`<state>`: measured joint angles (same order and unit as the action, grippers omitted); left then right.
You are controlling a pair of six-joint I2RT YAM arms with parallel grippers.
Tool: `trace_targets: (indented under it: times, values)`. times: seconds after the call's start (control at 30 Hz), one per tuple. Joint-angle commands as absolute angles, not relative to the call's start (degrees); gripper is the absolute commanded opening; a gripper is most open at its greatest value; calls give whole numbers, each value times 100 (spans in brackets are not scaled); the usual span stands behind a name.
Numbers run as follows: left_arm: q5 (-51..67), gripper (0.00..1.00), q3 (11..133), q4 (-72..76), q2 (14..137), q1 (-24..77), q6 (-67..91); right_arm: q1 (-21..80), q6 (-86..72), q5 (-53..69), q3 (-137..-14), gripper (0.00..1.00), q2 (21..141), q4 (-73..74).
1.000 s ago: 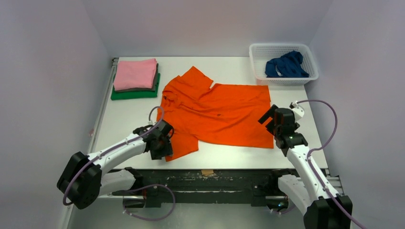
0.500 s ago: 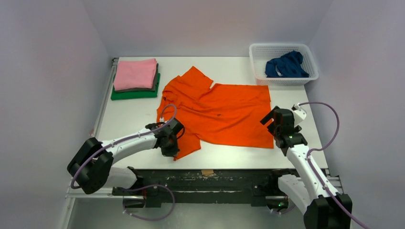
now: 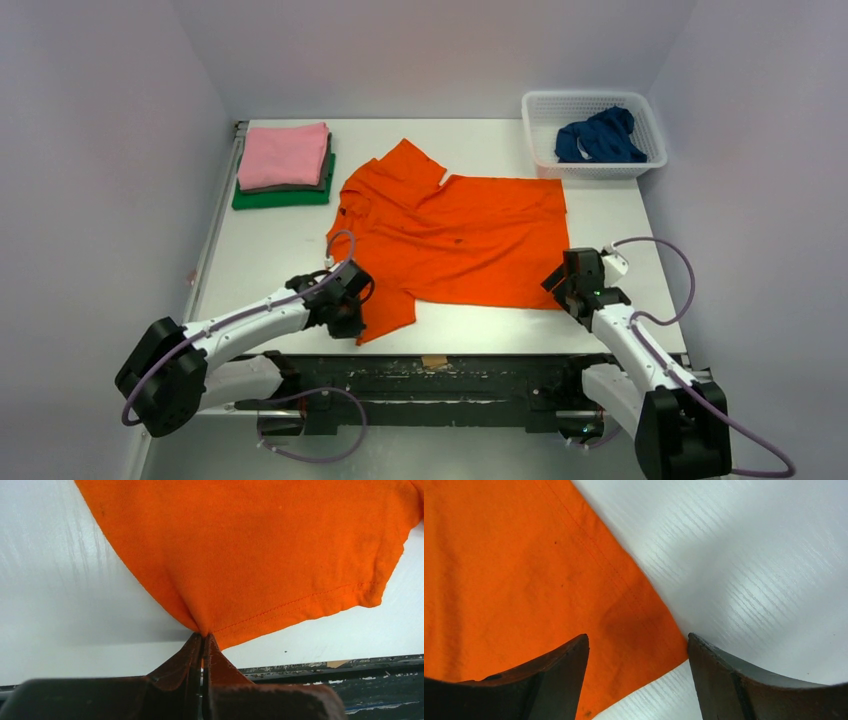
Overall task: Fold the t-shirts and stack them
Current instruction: Grab the side of the flattened tshirt closest away from the robot with both arms
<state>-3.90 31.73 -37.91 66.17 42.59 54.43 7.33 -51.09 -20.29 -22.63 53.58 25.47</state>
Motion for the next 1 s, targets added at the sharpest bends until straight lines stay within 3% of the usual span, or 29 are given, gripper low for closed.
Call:
trace_targets:
  times: [0.0, 0.17, 0.27, 0.37, 0.97]
  values:
    - [-420, 0, 3076, -4032, 6378, 4307, 5348, 720, -5415, -1725, -1983, 68, 5418, 2343]
    - [-370, 0, 3124, -4101, 6341, 4307, 5356, 718, -5398, -1654, -1997, 48, 5458, 2319]
    - [-334, 0, 3142, -4194, 6264, 4307, 5353, 721, -5388, -1736, -2080, 27, 5344, 2572]
    - [-152, 0, 3154, -4338, 5996, 4307, 5296, 715, -5357, -1625, -2140, 0, 5062, 2742]
    - [808, 0, 3179, -6750, 2756, 4521, 6017, 727, -5415, -1381, -3881, 0, 3037, 6335]
